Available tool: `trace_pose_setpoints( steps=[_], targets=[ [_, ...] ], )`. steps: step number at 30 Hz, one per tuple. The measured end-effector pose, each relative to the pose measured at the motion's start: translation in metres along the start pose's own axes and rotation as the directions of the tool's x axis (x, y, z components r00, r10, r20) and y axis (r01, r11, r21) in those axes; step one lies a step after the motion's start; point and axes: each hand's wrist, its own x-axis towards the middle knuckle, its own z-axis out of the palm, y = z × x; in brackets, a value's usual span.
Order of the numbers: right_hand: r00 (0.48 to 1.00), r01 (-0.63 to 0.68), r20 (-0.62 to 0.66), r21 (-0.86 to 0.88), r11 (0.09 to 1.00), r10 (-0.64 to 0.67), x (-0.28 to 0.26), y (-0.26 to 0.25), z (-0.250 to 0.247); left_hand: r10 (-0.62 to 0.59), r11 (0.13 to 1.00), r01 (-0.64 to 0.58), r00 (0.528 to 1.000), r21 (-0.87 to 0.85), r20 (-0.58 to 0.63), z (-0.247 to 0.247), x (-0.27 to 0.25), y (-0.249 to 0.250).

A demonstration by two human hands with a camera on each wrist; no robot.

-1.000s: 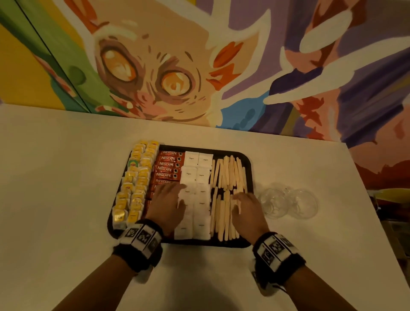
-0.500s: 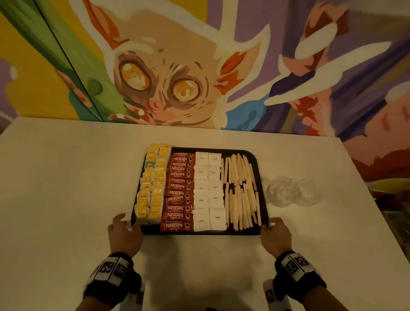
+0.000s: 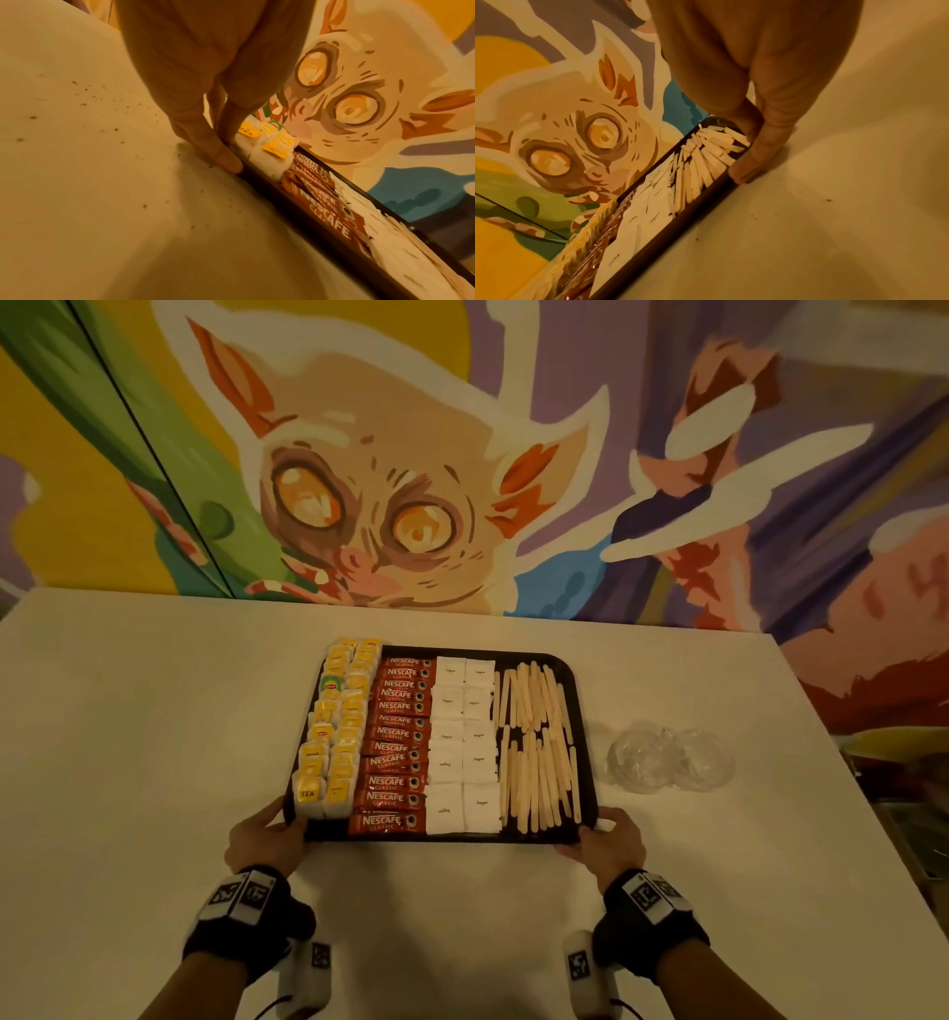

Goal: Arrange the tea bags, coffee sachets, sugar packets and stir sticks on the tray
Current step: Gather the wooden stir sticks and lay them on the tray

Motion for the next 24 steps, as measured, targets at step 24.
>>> trace_pose_setpoints(
  steps=[24],
  targets=[
    [0.951,-0.289,0.178,0.210,0.934,0.254,0.029,-0.082,0.051,-0.080,0.996,0.078,0.995,0.040,0.062,0.013,0.073,0.076]
  ],
)
